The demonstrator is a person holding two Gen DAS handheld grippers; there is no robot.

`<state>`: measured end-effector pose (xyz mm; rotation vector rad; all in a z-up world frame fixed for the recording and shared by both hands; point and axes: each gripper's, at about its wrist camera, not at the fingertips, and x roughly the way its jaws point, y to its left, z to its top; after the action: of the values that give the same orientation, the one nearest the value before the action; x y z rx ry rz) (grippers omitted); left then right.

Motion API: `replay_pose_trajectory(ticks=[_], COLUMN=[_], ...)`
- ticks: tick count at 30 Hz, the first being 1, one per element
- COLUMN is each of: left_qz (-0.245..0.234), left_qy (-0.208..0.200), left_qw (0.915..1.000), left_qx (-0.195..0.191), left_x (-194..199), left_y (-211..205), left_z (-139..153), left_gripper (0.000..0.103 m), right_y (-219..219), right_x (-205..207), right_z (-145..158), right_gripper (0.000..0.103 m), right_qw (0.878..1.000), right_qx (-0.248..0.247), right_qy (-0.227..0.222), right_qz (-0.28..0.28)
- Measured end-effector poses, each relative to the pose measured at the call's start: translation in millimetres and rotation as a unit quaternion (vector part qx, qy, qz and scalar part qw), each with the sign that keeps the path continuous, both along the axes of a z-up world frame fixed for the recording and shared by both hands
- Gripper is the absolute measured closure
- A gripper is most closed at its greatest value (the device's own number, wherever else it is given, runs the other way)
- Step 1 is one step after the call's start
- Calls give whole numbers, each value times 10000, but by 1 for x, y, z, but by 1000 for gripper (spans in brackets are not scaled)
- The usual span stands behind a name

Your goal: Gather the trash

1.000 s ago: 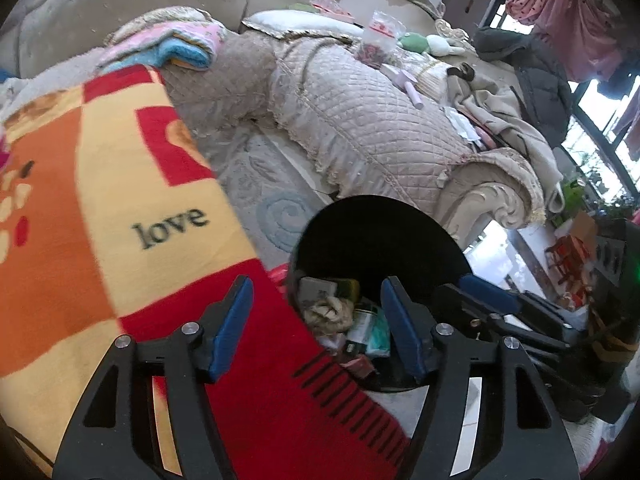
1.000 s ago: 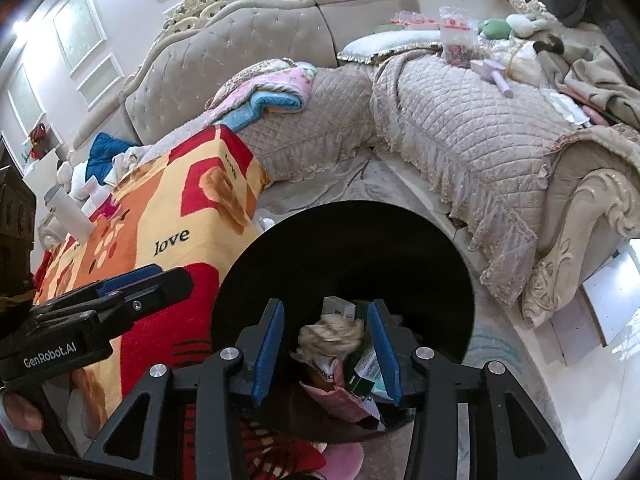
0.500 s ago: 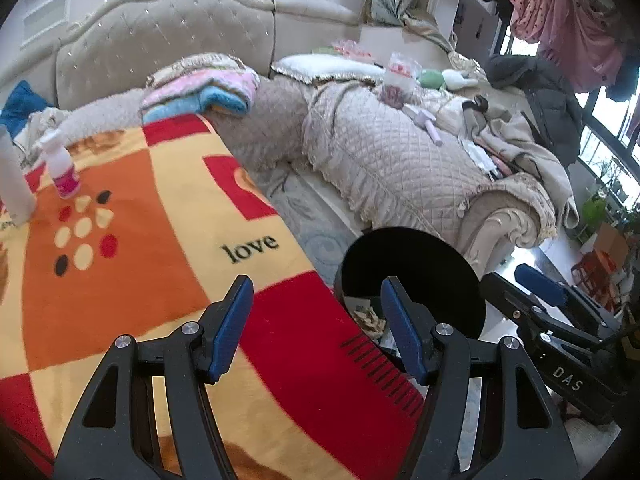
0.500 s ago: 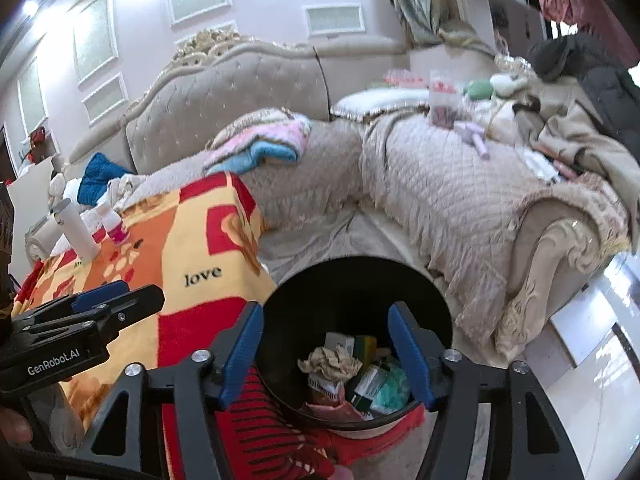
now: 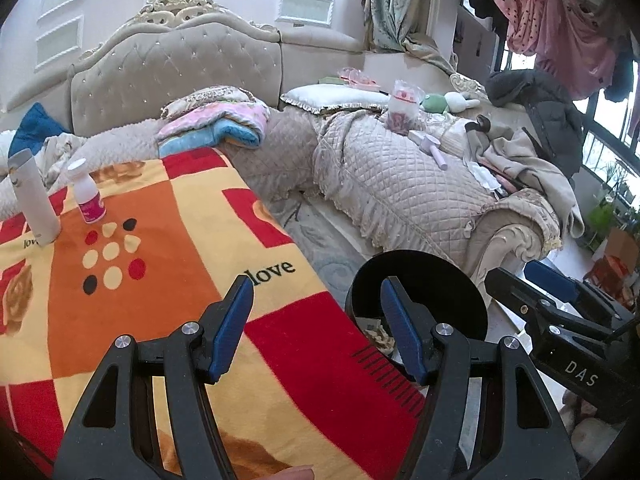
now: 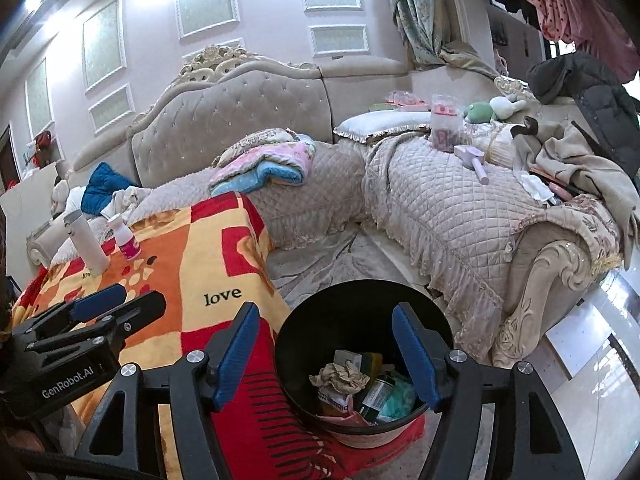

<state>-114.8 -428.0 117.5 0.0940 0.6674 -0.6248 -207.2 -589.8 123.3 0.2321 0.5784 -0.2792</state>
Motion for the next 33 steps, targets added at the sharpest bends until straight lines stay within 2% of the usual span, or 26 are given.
replay_pose_trajectory(ticks=[33], left_qz=[-24], left_qy=[-32], left_qw=[10000], left_qx=[7], left_x=[-1], left_y=[4], left_z=[1], left_gripper=[38], right_y=[3], right_x=[2], right_z=[-3], right_gripper=[33], right_qw=[9999], right_qx=[29], right_qy=[144], right_qz=[39])
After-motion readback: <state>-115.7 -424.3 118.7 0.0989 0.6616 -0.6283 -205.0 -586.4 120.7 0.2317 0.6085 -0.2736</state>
